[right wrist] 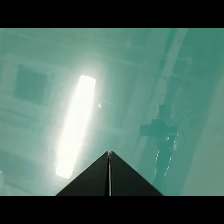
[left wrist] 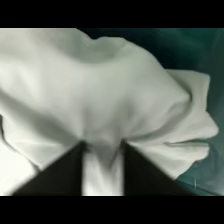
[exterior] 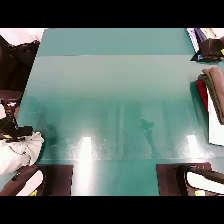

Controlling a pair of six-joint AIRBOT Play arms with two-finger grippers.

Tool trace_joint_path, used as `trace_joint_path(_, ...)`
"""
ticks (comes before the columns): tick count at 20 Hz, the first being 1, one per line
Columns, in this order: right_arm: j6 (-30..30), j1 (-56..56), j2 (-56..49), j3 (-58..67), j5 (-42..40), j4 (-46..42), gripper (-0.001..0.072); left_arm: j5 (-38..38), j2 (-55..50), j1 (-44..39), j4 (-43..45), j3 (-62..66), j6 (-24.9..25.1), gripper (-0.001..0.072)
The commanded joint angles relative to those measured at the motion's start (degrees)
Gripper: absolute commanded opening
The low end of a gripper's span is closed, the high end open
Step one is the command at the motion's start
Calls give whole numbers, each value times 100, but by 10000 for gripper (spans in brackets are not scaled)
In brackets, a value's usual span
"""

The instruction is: Fold the shirts.

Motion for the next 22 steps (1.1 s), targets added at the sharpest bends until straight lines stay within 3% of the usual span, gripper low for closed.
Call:
trace_joint_path(1,2,4,4,-2,0,33,19,146,-52,63,-109,55,50,26)
trace_joint_path(3,2,4,4,-2,-13,31,19,107,-28,63,-544,564,223,26)
trace_joint_path(6,2,4,4,0,-39,33,19,-81,-28,-133,-1919,2041,800,25)
trace_joint_path(10,4,4,4,7,-267,31,19,13,-31,-1078,-3604,4385,1121,25)
trace_joint_path(15,11,4,4,566,-911,28,19,868,-201,-2765,-3886,6153,1130,24)
trace_joint_path(19,118,2,28,942,-1329,26,19,1202,-977,-4019,-4002,6953,1563,24)
trace_joint_path(22,118,2,282,481,-1521,26,19,1161,-1888,-4577,-3998,7333,1864,25)
